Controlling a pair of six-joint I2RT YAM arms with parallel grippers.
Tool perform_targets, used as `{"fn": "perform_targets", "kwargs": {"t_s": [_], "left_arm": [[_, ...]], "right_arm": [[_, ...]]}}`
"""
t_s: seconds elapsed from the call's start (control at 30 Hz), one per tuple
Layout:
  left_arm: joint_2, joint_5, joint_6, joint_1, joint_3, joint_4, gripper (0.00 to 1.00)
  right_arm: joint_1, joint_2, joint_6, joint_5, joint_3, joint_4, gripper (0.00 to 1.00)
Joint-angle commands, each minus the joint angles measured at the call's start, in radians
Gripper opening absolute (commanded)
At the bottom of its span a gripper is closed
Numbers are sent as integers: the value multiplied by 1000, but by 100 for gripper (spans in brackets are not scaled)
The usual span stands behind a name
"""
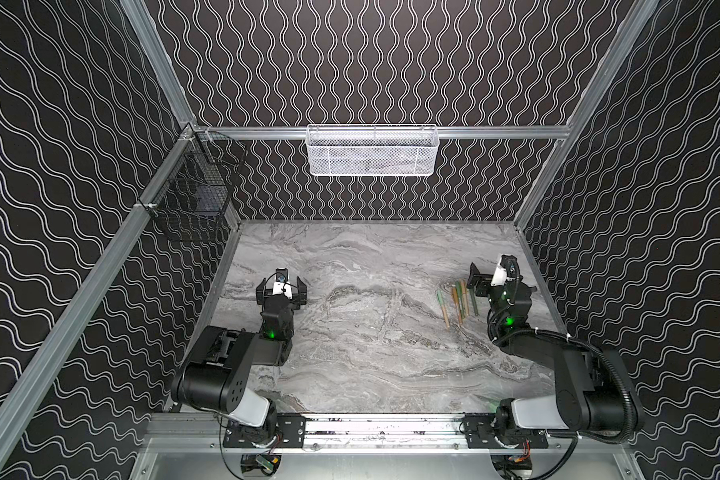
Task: Insert the pens into the pen caps
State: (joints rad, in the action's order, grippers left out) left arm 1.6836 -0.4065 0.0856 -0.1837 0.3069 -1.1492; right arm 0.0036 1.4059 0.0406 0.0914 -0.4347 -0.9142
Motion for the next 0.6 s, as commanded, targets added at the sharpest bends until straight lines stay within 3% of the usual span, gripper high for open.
{"fn": "perform_targets", "kwargs": {"t_s": [0.0, 0.57], "left_arm": [[-6, 20, 5, 3, 14, -10, 99], [-2, 24, 11, 6, 14, -17, 99]], "right_arm": [[-2, -14, 5, 26, -9, 56, 100], [-5, -47, -18, 9, 21, 135, 100]]}}
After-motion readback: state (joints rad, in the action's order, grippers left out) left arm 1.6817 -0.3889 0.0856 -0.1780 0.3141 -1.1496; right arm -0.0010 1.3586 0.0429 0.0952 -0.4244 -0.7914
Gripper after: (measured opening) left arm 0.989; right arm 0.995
